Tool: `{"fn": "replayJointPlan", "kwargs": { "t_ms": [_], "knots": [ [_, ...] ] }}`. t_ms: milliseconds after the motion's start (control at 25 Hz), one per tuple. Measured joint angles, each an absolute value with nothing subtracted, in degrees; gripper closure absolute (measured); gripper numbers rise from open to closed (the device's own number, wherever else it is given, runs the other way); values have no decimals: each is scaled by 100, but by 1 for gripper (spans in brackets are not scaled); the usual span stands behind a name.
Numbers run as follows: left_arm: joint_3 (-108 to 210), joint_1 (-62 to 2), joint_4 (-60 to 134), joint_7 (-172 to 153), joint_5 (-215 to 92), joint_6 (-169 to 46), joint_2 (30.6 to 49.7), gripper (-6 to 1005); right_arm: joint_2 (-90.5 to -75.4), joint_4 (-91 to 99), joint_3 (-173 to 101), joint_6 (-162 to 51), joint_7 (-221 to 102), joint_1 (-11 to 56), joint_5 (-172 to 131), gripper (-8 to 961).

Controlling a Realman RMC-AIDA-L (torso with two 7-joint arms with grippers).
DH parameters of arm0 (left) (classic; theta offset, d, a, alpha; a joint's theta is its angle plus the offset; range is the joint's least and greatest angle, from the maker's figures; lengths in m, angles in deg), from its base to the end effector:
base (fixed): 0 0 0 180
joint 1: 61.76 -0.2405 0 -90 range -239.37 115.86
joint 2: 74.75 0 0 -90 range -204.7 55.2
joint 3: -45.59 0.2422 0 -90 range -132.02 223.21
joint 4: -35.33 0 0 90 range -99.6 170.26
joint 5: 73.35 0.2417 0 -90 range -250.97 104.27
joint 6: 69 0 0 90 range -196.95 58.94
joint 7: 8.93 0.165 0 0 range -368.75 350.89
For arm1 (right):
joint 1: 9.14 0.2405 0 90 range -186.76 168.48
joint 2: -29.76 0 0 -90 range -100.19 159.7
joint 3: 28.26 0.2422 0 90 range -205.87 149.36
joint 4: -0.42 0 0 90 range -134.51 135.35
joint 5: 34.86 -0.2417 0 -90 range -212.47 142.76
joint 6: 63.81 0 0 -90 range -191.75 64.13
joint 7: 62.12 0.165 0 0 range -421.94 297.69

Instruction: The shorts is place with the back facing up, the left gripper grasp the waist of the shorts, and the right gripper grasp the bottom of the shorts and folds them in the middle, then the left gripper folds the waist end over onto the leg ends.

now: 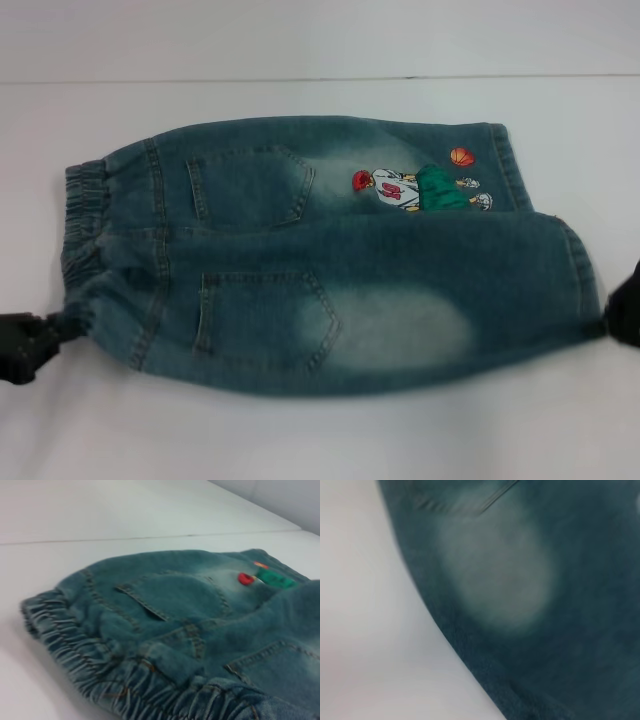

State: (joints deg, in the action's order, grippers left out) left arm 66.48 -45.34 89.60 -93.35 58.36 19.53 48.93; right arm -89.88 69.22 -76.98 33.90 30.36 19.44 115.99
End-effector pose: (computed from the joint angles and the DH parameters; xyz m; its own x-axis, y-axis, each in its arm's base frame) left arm -0.3769 0.2814 0.0460 0.6868 0.5760 0.4434 0.7257 -0.5780 -0.3732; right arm 0.2848 0.3460 0.0514 0.9084 -0.3460 0.2346 -0.2902 -0.9259 -0.2419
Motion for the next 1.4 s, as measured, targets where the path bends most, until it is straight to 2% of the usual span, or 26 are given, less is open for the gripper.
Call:
{"fn": "replayJointPlan", "kwargs": {
  "t_ms": [680,1400],
  "knots": [
    [5973,-3838,8996,-10062,5704,1658,4879,910,-9013,6324,-6961,1273,3391,2008,9770,898],
    [6424,-2937,8227,-10166,5523,-480,4906,910,-8995,4522,-7561,-1777,3343,2932,9590,855]
  ]
}}
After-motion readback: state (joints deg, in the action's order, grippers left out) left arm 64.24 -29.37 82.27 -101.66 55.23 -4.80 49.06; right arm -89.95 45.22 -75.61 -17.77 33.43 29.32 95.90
